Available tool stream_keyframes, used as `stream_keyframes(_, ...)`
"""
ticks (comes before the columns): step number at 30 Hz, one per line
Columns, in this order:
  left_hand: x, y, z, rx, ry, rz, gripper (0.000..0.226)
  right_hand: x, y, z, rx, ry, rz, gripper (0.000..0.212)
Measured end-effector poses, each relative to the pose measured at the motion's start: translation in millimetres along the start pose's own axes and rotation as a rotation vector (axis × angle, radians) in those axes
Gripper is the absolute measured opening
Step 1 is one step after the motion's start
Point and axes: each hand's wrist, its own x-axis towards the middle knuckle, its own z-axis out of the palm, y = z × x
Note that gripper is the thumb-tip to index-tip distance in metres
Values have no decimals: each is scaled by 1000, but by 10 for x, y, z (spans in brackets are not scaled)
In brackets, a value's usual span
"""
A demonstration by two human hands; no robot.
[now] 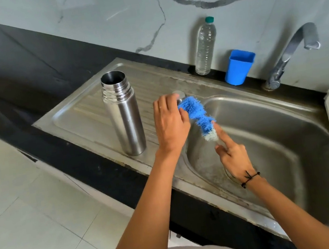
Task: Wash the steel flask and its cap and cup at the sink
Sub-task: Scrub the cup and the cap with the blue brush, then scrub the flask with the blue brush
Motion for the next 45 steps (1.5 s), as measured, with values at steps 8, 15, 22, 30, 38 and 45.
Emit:
stream_keyframes(8,-356,2,-333,-124,302,-103,33,-114,-48,64,41,54,-121,77)
stream_keyframes(15,-223,-314,-761,-324,313,-594,88,-167,-54,52,38,37,-110,75)
stream_keyframes(22,-192,-534,-736,-433,-77,-687,119,-144,-182,-3,65,69,-106,71)
stream_keyframes(30,-116,-502,-748,-431,130,-628,89,-103,-120,-54,45,111,-27,72)
stream_keyframes(38,238,-1,-614,-665,32,-491,80,107,-129,-329,10,204,43,78)
stream_keyframes(45,183,442,1,-893,-297,-572,72,780,-231,-1118,-184,296,200,65)
